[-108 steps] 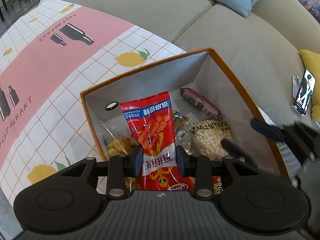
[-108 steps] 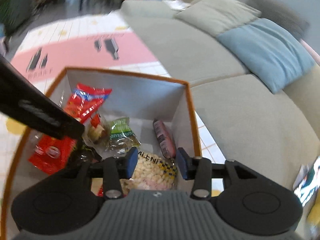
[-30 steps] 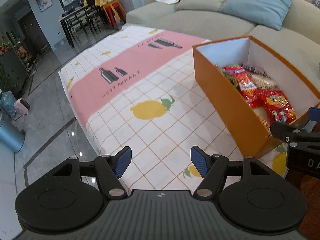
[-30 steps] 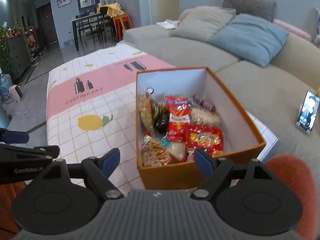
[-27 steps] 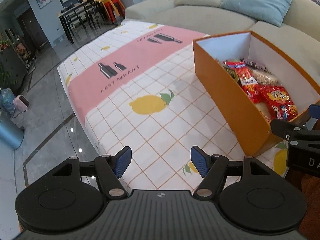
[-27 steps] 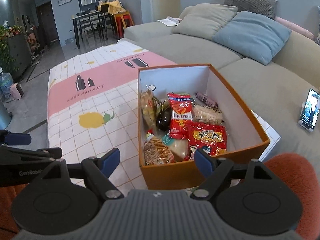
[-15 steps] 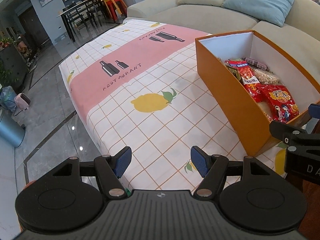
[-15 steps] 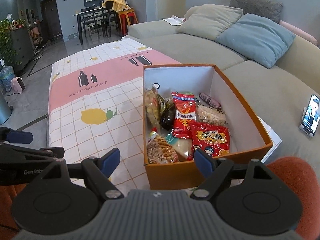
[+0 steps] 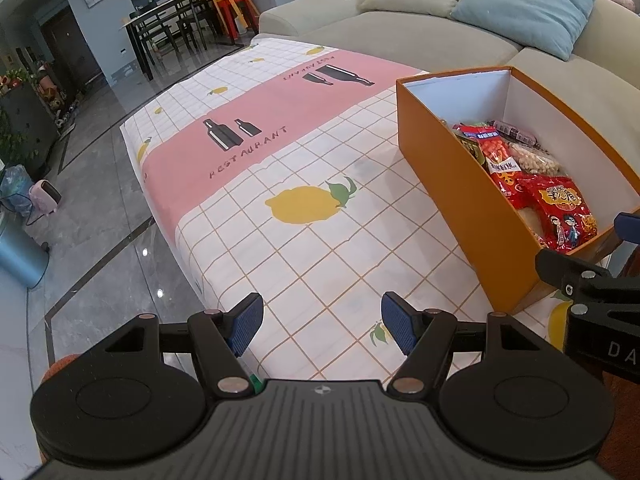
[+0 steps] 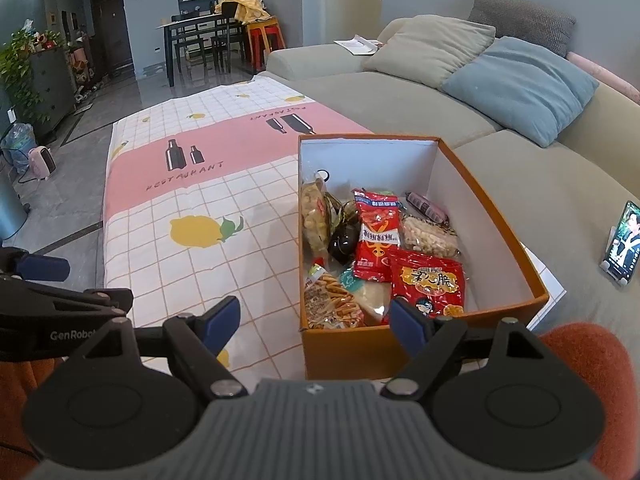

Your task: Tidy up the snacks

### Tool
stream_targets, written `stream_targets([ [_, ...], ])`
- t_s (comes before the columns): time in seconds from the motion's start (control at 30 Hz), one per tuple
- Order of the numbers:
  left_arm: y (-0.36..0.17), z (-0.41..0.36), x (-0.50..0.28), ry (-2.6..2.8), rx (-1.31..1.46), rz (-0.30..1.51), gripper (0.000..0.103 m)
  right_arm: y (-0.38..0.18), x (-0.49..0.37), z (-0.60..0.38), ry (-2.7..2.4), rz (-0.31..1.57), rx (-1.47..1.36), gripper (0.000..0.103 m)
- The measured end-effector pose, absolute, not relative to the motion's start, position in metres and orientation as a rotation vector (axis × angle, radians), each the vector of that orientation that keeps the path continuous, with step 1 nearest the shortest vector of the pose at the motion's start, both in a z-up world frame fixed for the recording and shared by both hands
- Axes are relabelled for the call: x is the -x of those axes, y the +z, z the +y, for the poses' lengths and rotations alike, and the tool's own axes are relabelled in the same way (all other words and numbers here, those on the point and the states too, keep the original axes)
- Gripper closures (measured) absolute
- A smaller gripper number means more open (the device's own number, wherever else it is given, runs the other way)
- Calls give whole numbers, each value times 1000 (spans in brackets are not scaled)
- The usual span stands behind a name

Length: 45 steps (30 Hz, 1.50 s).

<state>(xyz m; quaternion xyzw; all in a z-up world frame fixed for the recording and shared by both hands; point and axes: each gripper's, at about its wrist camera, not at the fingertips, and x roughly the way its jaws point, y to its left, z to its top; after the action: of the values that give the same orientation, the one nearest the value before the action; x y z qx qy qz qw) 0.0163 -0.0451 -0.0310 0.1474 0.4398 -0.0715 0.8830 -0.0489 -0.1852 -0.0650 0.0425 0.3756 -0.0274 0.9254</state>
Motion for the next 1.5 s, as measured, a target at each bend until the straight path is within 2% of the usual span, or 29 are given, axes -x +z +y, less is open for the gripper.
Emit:
stream_targets([
  [1.5,-31,-45,-14,-157,-287,923,23,-71,49,-180,-45,802,-88,23],
])
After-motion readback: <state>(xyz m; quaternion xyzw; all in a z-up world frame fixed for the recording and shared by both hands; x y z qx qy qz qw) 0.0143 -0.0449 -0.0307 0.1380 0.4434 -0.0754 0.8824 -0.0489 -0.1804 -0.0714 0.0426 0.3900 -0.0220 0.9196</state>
